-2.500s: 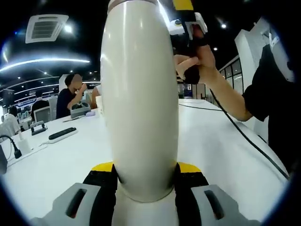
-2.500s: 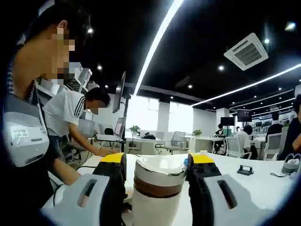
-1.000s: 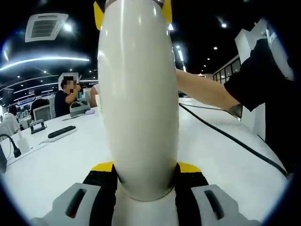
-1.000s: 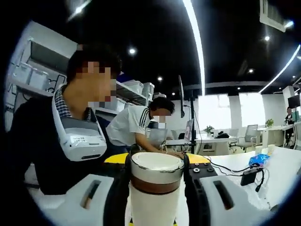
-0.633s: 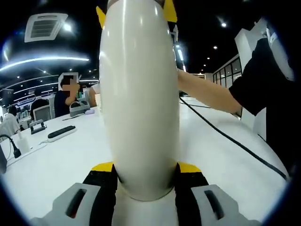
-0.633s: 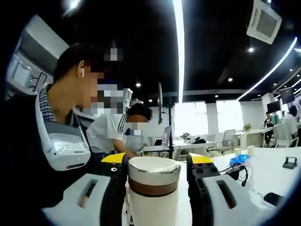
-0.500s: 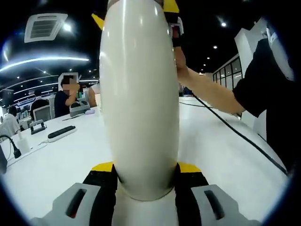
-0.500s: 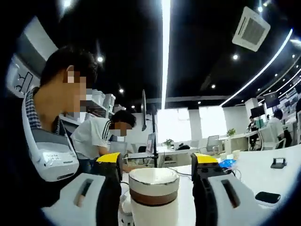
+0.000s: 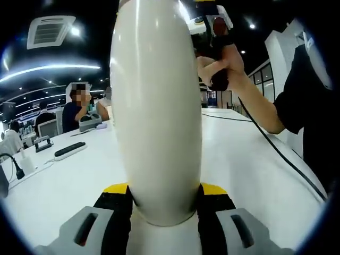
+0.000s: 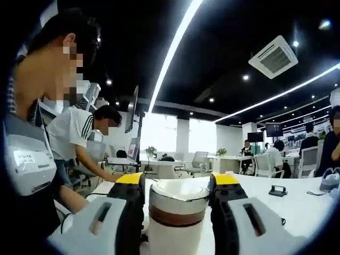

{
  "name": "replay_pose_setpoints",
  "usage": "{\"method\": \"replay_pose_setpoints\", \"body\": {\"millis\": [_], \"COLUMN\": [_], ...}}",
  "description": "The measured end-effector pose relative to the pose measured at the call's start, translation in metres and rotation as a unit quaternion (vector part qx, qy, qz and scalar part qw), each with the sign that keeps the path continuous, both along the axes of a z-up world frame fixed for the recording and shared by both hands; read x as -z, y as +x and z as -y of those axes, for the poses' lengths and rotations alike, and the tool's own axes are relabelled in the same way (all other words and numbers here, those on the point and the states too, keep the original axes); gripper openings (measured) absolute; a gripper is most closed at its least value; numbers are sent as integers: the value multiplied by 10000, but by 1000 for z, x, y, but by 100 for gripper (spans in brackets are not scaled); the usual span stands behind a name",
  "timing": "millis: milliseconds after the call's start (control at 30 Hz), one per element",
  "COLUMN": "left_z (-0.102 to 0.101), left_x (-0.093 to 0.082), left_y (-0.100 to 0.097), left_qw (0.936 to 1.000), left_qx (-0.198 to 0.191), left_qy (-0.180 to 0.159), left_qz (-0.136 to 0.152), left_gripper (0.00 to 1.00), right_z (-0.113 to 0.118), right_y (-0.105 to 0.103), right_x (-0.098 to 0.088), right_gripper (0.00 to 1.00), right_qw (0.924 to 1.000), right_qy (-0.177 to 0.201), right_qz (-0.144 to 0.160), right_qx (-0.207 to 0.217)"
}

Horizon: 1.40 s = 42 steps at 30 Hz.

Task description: Grasp the water cup twist off the cup lid place the cup lid on the table

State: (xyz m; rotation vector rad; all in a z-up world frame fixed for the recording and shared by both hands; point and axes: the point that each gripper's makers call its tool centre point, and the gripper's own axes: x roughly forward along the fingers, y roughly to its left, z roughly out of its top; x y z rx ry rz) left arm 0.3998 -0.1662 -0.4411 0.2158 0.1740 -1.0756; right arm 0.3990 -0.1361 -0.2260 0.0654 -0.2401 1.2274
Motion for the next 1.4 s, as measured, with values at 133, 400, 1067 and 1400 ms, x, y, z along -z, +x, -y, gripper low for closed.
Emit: {"method": "replay_pose_setpoints", "body": {"millis": [133, 400, 1067, 1400], "left_z": [-1, -2, -3, -2], "left_x": [1, 2, 3, 2], "left_y": [0, 0, 0, 0], "left_qw": [10000, 10000, 10000, 10000], "left_qx": [0, 3, 5, 15], "left_qy": [15, 29, 50, 53], "left_qz": [10, 12, -28, -32], "left_gripper": [49, 49, 49, 49], "right_z": [-3, -4, -8, -5], "right_y": [-5, -9, -17, -18], "right_x": [-2, -1, 1, 5], "right_gripper": [48, 47, 47, 50], "right_qw": [9998, 9942, 9391, 9562], "right_qy": [-12, -116, -162, -65], "right_qz": [-2, -23, -183, -312], "right_qx": [-213, -1065, -3426, -2908]}}
